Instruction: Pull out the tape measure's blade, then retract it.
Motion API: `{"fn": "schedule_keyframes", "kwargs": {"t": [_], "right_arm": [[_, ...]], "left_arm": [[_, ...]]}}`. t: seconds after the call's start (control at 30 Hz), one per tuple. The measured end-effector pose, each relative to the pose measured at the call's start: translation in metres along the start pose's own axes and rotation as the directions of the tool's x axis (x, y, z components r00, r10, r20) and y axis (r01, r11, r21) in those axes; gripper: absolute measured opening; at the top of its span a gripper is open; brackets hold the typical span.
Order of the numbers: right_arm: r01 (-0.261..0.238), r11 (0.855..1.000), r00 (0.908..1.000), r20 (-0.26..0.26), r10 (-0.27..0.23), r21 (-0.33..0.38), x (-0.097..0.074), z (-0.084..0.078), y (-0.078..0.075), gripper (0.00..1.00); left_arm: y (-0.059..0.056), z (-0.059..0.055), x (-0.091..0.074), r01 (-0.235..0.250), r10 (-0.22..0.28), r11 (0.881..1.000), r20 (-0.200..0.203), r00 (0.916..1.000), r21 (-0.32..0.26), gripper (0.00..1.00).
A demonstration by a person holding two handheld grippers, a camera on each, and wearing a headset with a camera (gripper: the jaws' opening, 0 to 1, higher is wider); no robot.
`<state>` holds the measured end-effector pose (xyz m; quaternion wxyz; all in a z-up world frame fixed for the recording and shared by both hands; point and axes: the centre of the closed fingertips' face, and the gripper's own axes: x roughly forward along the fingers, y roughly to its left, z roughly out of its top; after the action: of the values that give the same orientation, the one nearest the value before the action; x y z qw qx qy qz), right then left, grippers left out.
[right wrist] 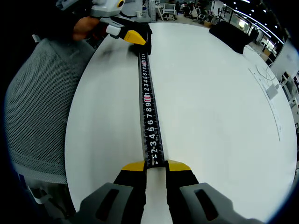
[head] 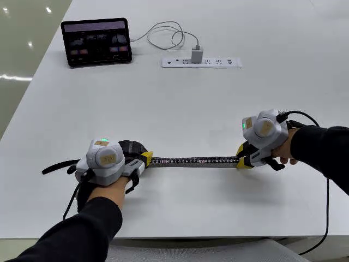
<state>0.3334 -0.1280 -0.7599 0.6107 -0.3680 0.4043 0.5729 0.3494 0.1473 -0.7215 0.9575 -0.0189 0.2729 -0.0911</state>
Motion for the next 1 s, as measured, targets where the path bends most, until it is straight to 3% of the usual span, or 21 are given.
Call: {"fn": "schedule_keyframes", "kwargs": {"t": [0.2,0.27,1.0], "right_arm": [[0.014,1.000,0.9999,0.010,-0.014,-0.017,0.000,0.002,0.001,0.11],[0.018,1.000,0.9996,0.022,-0.018,0.012,0.000,0.003,0.001,0.11],[0.016,0.999,0.9988,0.046,-0.018,0.039,0.002,0.017,0.003,0.11]], "left_arm": [[0.000,0.000,-0.001,0.004,-0.004,1.000,-0.003,1.0000,-0.003,0.60],[0.000,0.000,-0.001,0.005,-0.005,1.000,-0.003,1.0000,-0.002,0.60],[-0.001,-0.001,-0.001,0.010,-0.010,1.000,-0.005,0.9999,-0.008,0.60]]}}
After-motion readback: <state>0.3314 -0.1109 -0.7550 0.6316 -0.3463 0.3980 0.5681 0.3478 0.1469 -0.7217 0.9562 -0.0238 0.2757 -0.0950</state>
